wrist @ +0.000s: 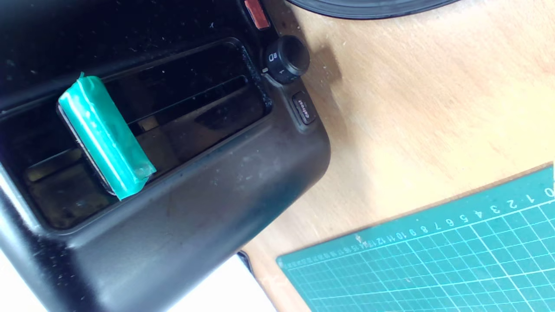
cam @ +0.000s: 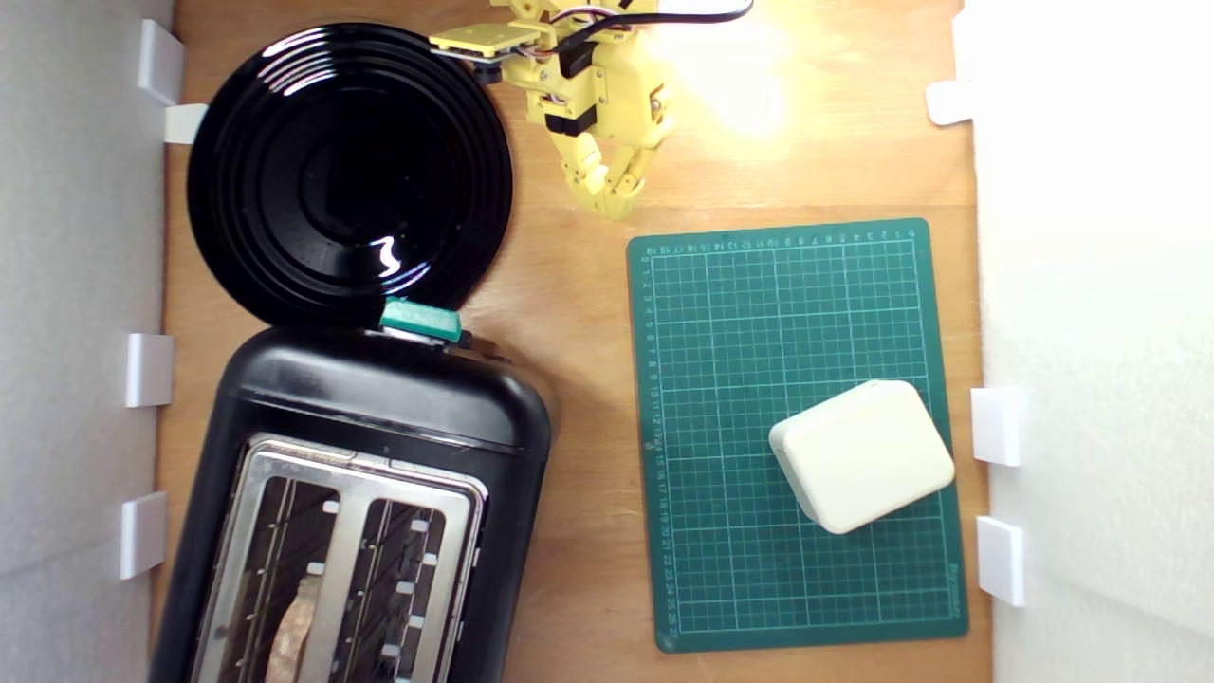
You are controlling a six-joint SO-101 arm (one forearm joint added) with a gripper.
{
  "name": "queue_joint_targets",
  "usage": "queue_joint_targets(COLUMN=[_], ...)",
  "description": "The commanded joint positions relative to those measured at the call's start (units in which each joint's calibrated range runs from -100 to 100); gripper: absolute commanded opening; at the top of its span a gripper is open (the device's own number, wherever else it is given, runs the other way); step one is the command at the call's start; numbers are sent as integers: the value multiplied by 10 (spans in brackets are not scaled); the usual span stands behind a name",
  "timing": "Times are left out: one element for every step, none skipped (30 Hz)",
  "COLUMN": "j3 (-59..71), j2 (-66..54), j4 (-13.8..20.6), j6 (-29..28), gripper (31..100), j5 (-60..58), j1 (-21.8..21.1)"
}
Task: Start toaster
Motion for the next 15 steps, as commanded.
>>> queue_joint_targets(j3=[4, 4, 4, 4, 4, 4, 4, 4, 4, 4, 4, 4, 4, 4, 4], j2=[-3, -3, -3, -3, -3, -3, -3, -5, -6, -6, -6, -6, -6, -6, -6], j4=[5, 5, 5, 5, 6, 6, 6, 6, 6, 6, 6, 6, 6, 6, 6], j6=[1, 2, 2, 0, 0, 2, 2, 3, 3, 3, 3, 3, 3, 3, 3], gripper=[320, 320, 320, 320, 315, 314, 314, 314, 314, 314, 314, 314, 314, 314, 314], j5=[8, 8, 8, 8, 8, 8, 8, 8, 8, 8, 8, 8, 8, 8, 8], j1=[1, -4, -5, -5, -5, -5, -2, 2, 3, 3, 2, 2, 2, 3, 8])
